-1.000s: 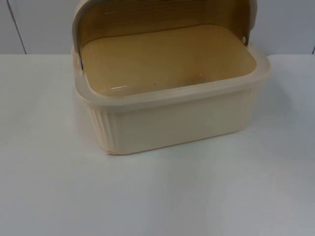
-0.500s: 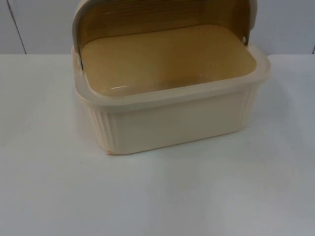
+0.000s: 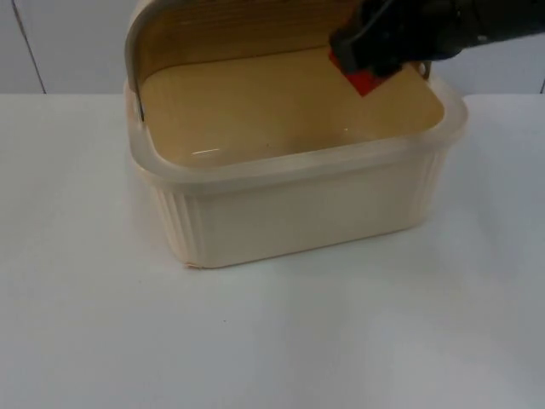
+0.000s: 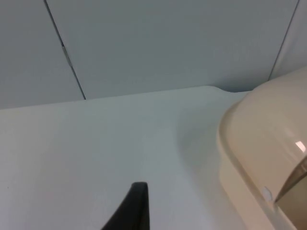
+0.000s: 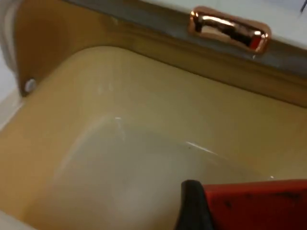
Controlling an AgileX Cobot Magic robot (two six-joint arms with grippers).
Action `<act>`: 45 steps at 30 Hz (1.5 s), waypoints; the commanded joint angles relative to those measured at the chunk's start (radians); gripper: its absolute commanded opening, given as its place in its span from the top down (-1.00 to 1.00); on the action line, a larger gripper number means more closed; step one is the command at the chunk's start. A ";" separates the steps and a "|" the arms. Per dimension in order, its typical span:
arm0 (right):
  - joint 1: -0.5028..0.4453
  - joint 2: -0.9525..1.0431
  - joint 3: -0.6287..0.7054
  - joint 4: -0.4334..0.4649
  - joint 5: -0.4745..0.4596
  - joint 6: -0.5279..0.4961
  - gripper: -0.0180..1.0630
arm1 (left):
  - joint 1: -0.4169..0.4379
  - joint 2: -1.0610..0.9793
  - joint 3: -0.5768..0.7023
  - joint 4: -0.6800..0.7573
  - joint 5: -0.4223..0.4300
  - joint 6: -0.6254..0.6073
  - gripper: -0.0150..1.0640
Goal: Open the box lid with the left hand, place the block into the box with the right hand, then close the box lid with the left hand.
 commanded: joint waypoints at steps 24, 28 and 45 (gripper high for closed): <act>-0.030 0.270 -0.106 0.116 -0.312 0.062 0.92 | -0.007 0.000 0.004 0.022 -0.005 -0.009 -0.96; -0.030 0.282 -0.127 0.135 -0.276 0.062 0.92 | -0.007 0.000 0.004 0.022 -0.005 -0.009 -0.96; -0.030 0.299 -0.127 0.128 -0.232 0.049 -0.98 | -0.007 0.000 0.004 0.028 -0.005 -0.009 -0.96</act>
